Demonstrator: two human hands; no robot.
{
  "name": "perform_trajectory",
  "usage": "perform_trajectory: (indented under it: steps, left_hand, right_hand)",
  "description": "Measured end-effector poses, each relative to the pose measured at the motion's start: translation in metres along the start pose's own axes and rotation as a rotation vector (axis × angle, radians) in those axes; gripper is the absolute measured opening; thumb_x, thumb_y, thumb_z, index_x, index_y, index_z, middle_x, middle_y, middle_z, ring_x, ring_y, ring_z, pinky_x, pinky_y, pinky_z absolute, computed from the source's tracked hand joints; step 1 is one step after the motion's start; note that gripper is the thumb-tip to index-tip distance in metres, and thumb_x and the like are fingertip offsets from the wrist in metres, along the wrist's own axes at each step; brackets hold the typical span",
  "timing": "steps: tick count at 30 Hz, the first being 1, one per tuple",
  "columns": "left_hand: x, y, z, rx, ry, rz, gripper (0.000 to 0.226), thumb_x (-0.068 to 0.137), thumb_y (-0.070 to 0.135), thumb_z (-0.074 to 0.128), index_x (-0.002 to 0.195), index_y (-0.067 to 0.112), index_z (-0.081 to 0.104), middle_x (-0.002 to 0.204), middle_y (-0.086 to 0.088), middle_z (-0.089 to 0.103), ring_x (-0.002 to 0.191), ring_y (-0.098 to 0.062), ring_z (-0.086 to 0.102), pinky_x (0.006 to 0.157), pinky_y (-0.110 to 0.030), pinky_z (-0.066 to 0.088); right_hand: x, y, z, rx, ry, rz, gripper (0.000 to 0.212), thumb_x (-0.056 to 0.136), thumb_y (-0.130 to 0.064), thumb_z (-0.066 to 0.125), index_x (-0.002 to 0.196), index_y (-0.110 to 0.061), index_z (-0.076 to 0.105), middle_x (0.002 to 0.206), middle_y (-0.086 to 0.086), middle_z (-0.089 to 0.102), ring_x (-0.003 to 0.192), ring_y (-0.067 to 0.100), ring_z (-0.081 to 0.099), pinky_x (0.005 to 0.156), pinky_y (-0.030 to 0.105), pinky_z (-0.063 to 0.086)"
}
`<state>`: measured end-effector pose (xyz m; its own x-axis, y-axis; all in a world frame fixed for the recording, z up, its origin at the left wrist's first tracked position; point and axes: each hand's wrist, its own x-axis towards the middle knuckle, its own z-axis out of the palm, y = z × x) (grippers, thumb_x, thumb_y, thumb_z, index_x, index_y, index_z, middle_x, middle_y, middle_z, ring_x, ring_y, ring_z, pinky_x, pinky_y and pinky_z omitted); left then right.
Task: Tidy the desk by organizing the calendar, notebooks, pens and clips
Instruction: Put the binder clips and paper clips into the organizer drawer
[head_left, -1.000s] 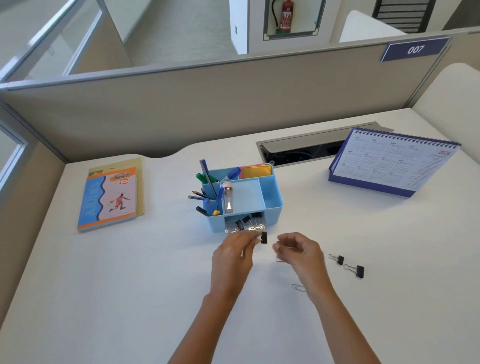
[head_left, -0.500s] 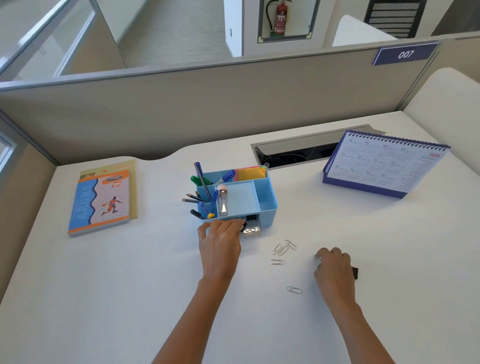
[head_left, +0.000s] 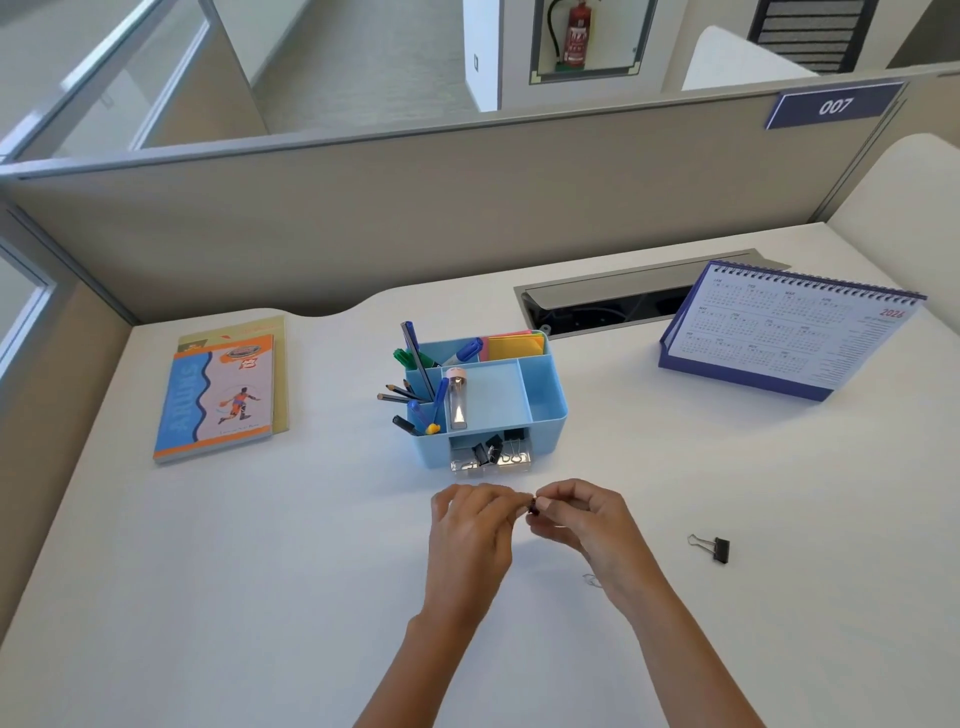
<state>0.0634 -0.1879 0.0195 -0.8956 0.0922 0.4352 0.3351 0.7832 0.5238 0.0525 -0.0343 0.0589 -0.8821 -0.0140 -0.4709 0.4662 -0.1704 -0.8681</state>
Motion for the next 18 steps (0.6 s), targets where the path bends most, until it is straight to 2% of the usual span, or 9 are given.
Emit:
perform_trajectory:
  steps: [3,7,13,18]
  left_hand:
    - [0.006,0.000,-0.005,0.014,0.050,-0.022,0.013,0.085,0.020,0.065,0.092,0.027,0.073,0.086,0.013,0.067,0.084,-0.010,0.056,0.084,-0.027,0.037]
    - [0.026,-0.007,-0.013,0.102,0.144,-0.094,0.015,0.084,0.019,0.066,0.094,0.027,0.074,0.087,0.011,0.070,0.084,-0.013,0.058,0.084,-0.033,0.040]
    - [0.053,-0.020,-0.013,0.374,0.080,-0.176,0.022,0.074,0.010,0.077,0.088,0.027,0.074,0.082,0.006,0.071,0.081,-0.021,0.062,0.084,-0.041,0.041]
    - [0.055,-0.016,-0.009,0.431,0.071,-0.268,0.007,0.079,0.020,0.075,0.080,0.026,0.073,0.070,0.005,0.070,0.077,-0.021,0.061,0.082,-0.041,0.038]
  right_hand:
    - [-0.002,0.000,0.000,0.034,0.008,0.007,0.011,0.084,-0.001,0.066,0.094,0.003,0.068,0.089,0.017,0.073,0.082,0.030,0.071,0.078,0.032,0.059]
    - [0.000,0.003,-0.017,-0.065,0.180,-0.045,0.007,0.084,0.001,0.066,0.090,-0.001,0.069,0.086,0.018,0.071,0.076,0.025,0.071,0.072,0.031,0.059]
    - [-0.006,0.007,-0.055,-0.080,0.331,-0.073,0.008,0.085,0.001,0.063,0.089,-0.001,0.069,0.083,0.015,0.068,0.072,0.023,0.067,0.068,0.034,0.060]
    - [-0.011,0.016,-0.074,-0.167,0.442,-0.097,0.010,0.086,0.001,0.061,0.086,-0.006,0.069,0.082,0.014,0.068,0.070,0.023,0.066,0.061,0.031,0.059]
